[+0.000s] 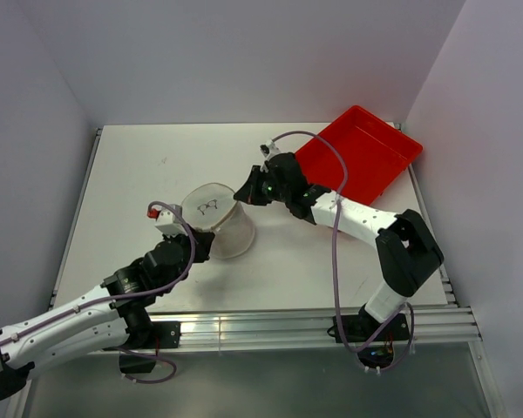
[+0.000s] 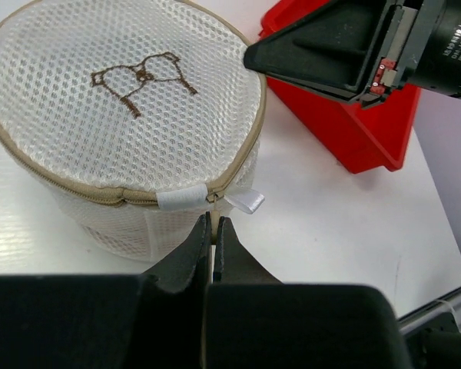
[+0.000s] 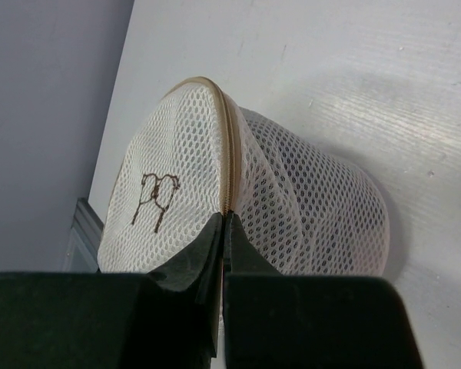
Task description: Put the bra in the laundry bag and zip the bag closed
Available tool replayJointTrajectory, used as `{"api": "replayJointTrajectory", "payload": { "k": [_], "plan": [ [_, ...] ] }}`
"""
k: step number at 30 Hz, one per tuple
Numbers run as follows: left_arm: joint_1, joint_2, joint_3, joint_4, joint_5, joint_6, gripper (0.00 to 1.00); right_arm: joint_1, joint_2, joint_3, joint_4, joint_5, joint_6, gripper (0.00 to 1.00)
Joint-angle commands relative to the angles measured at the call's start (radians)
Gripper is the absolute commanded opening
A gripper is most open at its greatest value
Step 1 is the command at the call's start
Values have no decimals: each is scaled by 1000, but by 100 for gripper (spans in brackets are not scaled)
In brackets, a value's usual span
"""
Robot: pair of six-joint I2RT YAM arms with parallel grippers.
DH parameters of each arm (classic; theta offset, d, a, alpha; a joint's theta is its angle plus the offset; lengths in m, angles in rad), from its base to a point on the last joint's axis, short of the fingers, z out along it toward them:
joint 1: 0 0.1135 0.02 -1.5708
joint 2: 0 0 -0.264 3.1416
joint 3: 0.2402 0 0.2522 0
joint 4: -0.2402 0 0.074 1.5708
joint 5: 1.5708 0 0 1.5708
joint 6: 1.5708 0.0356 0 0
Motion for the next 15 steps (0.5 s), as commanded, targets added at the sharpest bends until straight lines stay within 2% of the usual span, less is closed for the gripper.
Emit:
{"api": "replayJointTrajectory", "payload": {
  "k": [1, 5, 11, 13, 15],
  "plan": [
    [-5, -24, 8, -101, -70, -11, 0, -22, 22, 55, 39, 41, -29, 0],
    [-3, -11, 43, -75, -96, 24, 0, -23, 29, 52, 54, 30, -29, 0],
    [-3, -4, 131, -174, -181, 55, 0, -23, 62, 91, 34, 26, -48, 0],
    [-3, -23, 134, -167, -166, 69, 0, -20, 68, 95, 36, 7, -45, 0],
    [-3, -36, 136, -155, -131, 77, 10, -17, 63, 88, 37, 6, -44, 0]
  ]
}}
